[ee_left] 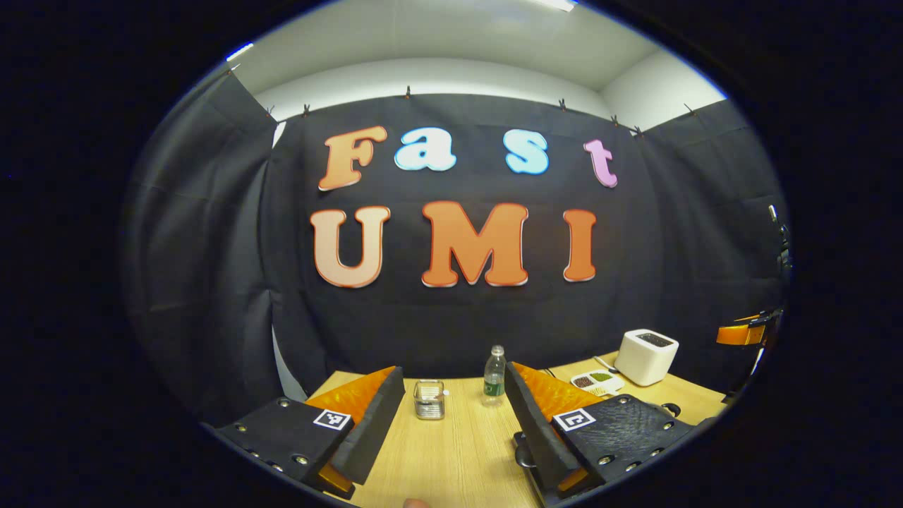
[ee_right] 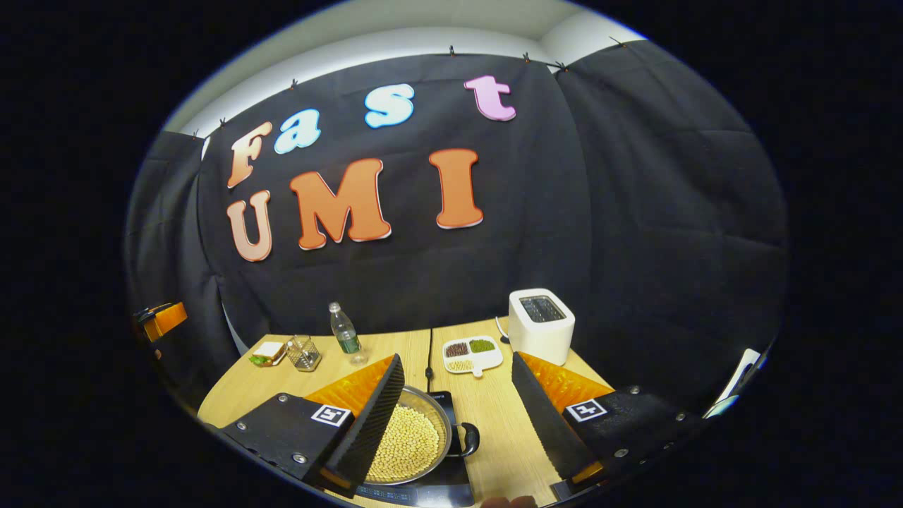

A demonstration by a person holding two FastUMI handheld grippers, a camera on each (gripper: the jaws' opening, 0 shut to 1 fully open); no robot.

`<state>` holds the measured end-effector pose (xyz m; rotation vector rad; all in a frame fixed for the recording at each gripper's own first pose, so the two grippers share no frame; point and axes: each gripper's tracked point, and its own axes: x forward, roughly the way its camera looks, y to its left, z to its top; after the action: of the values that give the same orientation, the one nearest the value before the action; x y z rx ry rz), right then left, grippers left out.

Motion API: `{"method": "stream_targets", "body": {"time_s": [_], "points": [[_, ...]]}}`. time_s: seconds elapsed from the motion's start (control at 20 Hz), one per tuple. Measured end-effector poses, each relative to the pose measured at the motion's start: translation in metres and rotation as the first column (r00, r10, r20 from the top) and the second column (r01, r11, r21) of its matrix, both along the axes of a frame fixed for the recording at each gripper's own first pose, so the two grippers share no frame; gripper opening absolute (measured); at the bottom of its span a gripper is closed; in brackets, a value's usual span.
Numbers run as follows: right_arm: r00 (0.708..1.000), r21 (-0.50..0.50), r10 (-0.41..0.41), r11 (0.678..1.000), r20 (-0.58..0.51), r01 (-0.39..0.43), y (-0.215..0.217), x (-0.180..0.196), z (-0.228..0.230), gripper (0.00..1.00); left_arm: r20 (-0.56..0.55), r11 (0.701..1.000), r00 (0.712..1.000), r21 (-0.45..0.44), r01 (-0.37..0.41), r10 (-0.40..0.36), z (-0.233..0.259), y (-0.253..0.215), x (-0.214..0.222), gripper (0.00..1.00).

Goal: First push the handle of the pot to place it horizontally, then grasp the pot with both hands and set it on the induction cooktop.

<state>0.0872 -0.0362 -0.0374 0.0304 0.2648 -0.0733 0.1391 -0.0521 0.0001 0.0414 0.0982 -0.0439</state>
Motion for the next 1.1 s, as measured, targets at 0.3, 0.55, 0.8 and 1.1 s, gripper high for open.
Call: {"method": "stream_targets", "body": {"time_s": [0.3,0.55,0.8,1.1], "points": [[0.99,-0.046,-0.012,0.999,0.139,0.019,-0.01,-0.021,0.051,0.95,0.119,0.996,0.991,-0.076,-0.055,0.064,0.064,0.067,-0.037,0.88],[0.989,-0.029,-0.007,1.0,0.148,0.011,-0.01,-0.031,0.052,0.95,0.144,0.986,0.976,-0.039,-0.16,0.164,0.07,0.113,-0.065,0.89],[0.988,-0.034,0.023,0.999,0.152,-0.018,0.001,-0.038,0.052,0.95,0.161,0.989,0.976,-0.047,-0.143,0.149,0.076,0.109,-0.074,0.87],[0.987,-0.021,0.051,0.999,0.155,-0.048,0.009,-0.047,0.052,0.95,0.16,0.993,0.98,-0.028,-0.116,0.119,0.074,0.095,-0.079,0.87]]}}
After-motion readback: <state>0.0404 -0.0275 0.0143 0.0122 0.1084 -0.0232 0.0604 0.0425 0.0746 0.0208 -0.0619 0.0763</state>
